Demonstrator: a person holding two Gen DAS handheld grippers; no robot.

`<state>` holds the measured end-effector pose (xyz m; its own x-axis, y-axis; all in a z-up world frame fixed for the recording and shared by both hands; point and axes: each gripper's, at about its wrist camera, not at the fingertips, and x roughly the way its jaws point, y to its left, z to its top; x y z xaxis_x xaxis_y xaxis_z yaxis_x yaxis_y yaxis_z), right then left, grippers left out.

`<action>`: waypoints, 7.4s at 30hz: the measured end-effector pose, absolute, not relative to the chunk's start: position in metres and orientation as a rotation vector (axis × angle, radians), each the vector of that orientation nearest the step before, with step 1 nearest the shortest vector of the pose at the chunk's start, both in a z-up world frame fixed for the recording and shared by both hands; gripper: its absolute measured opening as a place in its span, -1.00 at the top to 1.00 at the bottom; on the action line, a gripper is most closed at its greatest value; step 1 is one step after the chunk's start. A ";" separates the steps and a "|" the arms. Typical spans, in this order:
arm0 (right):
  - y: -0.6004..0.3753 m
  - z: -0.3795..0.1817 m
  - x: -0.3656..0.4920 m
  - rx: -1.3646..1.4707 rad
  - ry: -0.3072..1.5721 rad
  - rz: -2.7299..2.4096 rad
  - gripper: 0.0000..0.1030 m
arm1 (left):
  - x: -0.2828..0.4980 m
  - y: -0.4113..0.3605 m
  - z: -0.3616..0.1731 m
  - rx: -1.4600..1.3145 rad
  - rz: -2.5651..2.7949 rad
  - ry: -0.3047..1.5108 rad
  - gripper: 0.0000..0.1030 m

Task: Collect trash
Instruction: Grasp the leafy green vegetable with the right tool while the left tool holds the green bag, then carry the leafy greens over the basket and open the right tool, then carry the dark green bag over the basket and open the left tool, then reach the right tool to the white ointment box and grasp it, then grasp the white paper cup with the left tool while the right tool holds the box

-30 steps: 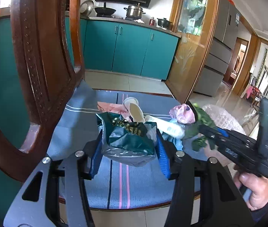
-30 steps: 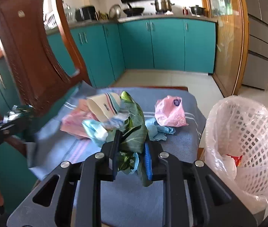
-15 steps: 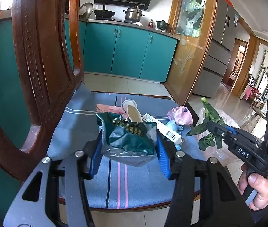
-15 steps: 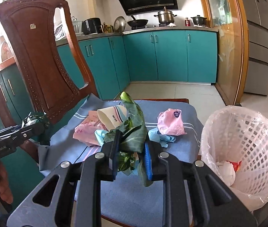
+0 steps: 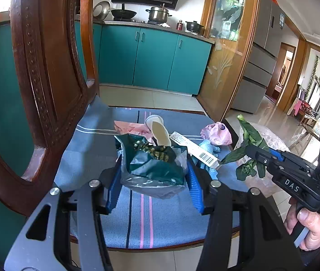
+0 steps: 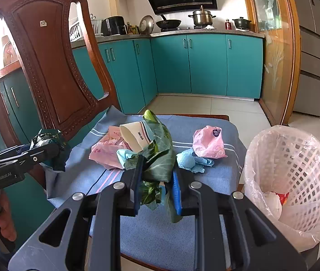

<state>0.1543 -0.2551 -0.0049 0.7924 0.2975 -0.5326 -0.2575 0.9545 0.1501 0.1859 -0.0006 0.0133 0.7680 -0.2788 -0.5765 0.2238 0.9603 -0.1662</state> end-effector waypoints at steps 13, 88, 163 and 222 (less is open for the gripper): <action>-0.253 -0.006 0.154 0.066 0.590 0.305 0.56 | 0.187 0.000 0.012 -0.087 -0.267 0.647 -0.01; -0.403 0.034 0.112 0.337 0.258 -0.101 -0.92 | 0.186 -0.048 0.023 -0.018 -0.230 0.597 -0.93; -0.185 -0.079 0.203 -0.616 0.662 0.093 -0.43 | 0.181 -0.008 -0.013 -0.025 -0.180 0.694 -0.93; -0.264 0.011 0.161 0.010 0.541 0.298 0.66 | 0.176 0.002 0.035 -0.018 -0.205 0.511 0.93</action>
<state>0.1615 -0.2643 0.0106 0.8154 0.2818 -0.5057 -0.2767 0.9570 0.0872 0.1756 0.0016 0.0353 0.8523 -0.1987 -0.4838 0.1900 0.9795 -0.0676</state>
